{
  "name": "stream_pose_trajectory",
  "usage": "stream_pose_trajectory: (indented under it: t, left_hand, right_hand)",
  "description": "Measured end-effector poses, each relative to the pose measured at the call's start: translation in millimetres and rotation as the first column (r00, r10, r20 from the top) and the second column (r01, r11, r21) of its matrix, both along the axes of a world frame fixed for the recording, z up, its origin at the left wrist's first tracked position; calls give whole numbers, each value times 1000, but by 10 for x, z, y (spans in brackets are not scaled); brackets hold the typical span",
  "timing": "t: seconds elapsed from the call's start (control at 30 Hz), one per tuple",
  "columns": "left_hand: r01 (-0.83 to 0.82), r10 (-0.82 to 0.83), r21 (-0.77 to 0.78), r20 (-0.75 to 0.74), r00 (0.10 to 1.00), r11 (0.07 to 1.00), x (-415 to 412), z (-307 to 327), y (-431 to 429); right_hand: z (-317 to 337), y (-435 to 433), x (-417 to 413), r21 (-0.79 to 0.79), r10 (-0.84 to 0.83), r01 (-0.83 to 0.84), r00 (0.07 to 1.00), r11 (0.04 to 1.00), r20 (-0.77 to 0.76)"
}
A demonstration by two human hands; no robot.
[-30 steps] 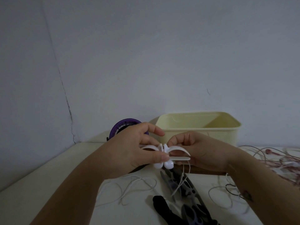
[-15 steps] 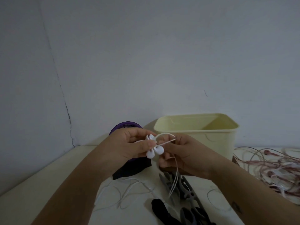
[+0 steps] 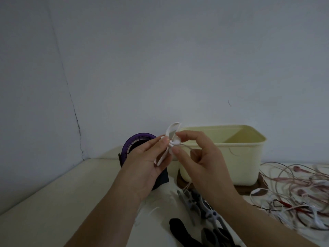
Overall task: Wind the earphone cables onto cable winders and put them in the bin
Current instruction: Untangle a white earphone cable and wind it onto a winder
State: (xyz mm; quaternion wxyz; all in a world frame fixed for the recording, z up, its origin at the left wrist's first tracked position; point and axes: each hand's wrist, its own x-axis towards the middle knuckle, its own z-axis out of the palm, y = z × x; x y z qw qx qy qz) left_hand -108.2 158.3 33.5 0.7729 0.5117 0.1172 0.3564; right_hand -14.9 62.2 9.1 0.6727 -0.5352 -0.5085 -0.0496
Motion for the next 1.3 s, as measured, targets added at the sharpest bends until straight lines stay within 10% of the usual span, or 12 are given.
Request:
stream_pose_trajectory:
  t: [0.6,1.3]
  left_hand:
    - [-141,146,-49,123,982,989,120,-36,-209]
    - [-239,228,56,155,961,969,145,-76,-366]
  right_hand:
    - [123,-43,-1,-18,-105,103,982,994,-160]
    - [213,-75,89,-113,229,-310,861,944,-454]
